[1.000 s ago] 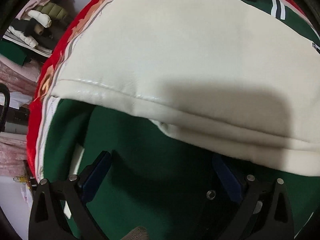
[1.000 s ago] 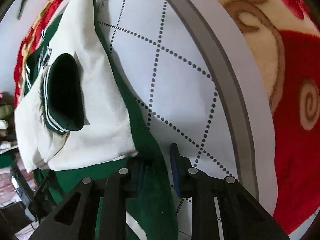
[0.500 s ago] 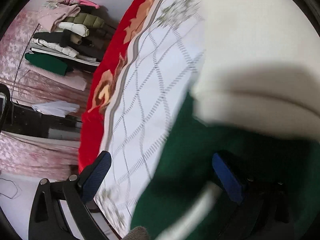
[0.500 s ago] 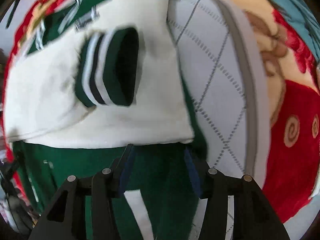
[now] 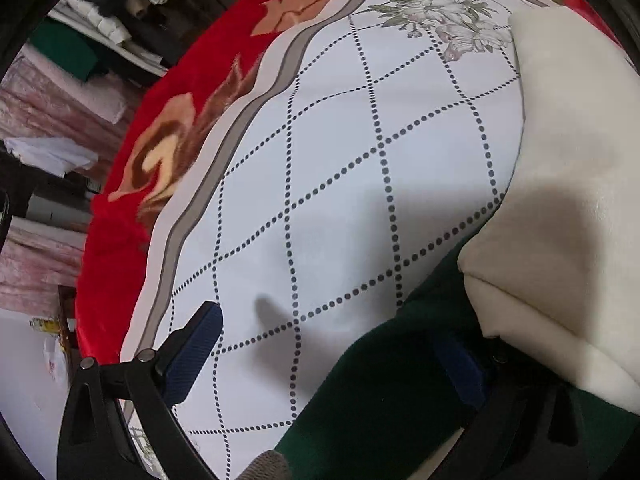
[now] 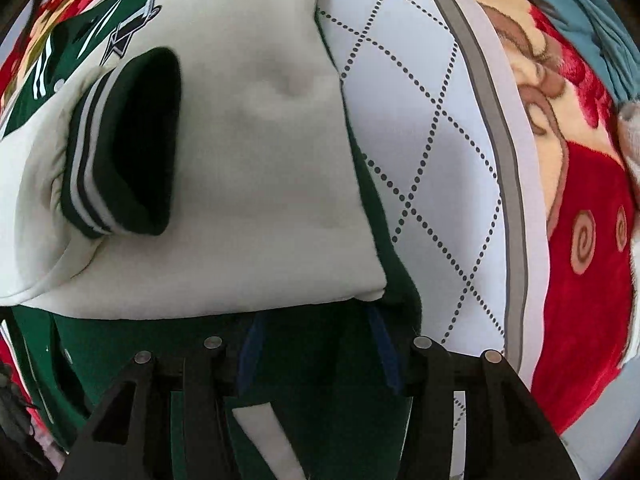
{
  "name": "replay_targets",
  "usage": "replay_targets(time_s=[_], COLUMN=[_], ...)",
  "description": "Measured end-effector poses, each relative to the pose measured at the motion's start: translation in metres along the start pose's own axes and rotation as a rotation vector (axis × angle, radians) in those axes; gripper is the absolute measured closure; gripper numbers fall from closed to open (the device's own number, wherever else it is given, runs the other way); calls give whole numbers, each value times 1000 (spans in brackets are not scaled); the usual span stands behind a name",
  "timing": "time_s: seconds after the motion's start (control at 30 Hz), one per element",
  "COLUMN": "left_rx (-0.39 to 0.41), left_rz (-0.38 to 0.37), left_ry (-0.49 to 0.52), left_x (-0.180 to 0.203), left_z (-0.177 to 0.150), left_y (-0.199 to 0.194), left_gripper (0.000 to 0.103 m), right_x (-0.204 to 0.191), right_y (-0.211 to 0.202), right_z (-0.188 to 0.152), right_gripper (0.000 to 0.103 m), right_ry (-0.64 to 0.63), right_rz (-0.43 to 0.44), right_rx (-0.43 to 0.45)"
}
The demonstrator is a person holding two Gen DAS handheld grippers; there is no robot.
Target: Fold large clothes
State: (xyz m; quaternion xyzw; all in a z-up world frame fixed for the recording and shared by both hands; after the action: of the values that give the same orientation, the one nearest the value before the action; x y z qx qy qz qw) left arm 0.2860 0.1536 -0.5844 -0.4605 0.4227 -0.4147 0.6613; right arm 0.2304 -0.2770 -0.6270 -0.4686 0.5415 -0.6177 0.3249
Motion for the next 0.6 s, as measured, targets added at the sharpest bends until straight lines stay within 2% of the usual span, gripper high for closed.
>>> replay_targets(time_s=[0.1,0.13,0.23,0.3,0.37,0.47,0.53,0.6], left_rx=[16,33,72,86,97,67,53,47], left_rz=[22,36,-10,-22,-16,-51,-73,-72], left_ry=[49,68,81,105,132,149,174,215], left_x=[7,8,12,21,33,45,50,52], left_z=[-6,-10,-24,-35,-48,-62,-78,-101], left_y=[-17,-29,-59,-71,-78,-82,-90,-102], left_gripper=[0,0,0,0,0,0,0,0], right_x=[10,17,24,21,24,42,39,21], right_y=[-7,-18,-44,-45,-29,-10,-29,-55], right_z=[-6,-11,-15,-11,-5,-4,-14,-38], right_gripper=[52,52,51,51,60,62,61,59], right_ry=[50,60,42,6,15,153,143,88], right_rz=[28,35,34,24,-41,20,-9,-17], right_rx=[-31,-10,67,96,65,-47,-30,-10])
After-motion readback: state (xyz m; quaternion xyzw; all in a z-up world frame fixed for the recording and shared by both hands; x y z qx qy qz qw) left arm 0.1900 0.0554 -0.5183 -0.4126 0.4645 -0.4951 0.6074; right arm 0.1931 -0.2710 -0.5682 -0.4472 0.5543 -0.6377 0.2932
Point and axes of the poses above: each gripper's, at about its wrist camera, not at the fingertips, and y roughly the way its jaws point, x to its right, z to its top, the point moved 1 cm from there along y, roughly the way its jaws point, and after that the axes turned 12 degrees about -z, right-handed, at the moved point
